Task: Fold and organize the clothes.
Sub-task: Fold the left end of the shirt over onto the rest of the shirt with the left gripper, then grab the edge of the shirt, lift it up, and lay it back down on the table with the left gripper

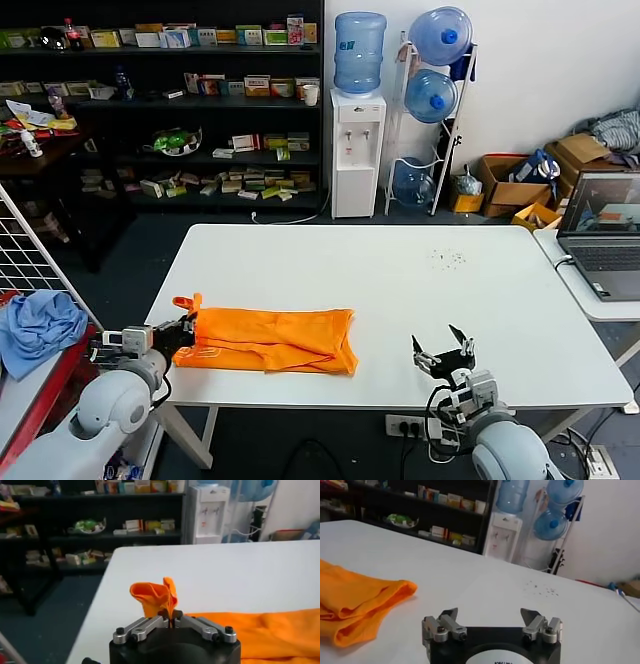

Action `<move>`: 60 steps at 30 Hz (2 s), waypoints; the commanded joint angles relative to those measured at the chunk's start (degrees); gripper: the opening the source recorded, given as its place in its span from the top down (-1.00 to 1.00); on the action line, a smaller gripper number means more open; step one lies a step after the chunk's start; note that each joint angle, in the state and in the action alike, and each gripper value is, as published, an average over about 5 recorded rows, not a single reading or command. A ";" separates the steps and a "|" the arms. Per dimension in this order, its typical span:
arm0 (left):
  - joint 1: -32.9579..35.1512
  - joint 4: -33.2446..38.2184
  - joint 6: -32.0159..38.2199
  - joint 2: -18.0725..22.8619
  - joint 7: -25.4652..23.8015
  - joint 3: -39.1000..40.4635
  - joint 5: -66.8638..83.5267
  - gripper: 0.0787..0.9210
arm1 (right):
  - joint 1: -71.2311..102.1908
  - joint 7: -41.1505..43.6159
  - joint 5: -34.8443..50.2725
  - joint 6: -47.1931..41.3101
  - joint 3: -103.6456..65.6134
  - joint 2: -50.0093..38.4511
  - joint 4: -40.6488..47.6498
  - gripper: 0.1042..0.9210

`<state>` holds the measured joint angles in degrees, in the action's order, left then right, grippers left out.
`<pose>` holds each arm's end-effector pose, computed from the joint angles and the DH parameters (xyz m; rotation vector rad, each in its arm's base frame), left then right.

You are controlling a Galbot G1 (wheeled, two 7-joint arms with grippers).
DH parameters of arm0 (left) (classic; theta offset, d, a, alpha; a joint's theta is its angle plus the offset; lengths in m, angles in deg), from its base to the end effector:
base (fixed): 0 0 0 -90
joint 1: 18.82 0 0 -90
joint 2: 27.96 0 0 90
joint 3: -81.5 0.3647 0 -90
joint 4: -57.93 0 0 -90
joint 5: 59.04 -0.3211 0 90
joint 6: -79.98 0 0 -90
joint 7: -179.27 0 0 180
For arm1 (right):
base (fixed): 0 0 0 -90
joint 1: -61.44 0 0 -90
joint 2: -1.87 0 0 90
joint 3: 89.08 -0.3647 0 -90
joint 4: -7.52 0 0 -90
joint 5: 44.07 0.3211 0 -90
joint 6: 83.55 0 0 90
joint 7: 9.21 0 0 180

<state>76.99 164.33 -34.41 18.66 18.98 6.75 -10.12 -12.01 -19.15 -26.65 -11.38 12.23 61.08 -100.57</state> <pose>0.2699 0.1293 -0.2836 -0.0984 -2.6259 -0.0253 0.2133 -0.0842 -0.3328 0.1905 -2.7511 0.3300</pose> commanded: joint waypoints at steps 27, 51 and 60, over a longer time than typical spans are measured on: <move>-10.20 -6.54 2.88 30.76 4.34 20.93 -1.13 0.76 | -4.91 -1.17 0.27 0.26 1.14 2.43 6.93 -0.76; 0.81 -1.30 4.43 5.94 -8.68 5.37 -3.36 -0.75 | -1.99 2.35 -1.27 1.69 1.25 1.20 4.96 -0.76; 0.89 -5.63 -1.81 4.74 -13.88 -1.10 4.95 -0.77 | -0.46 2.93 -1.26 1.91 0.69 0.09 4.47 -0.76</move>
<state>75.86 161.32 -30.32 30.24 12.85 13.73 -11.03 -13.44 -17.24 -27.55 -9.88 13.07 61.80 -95.74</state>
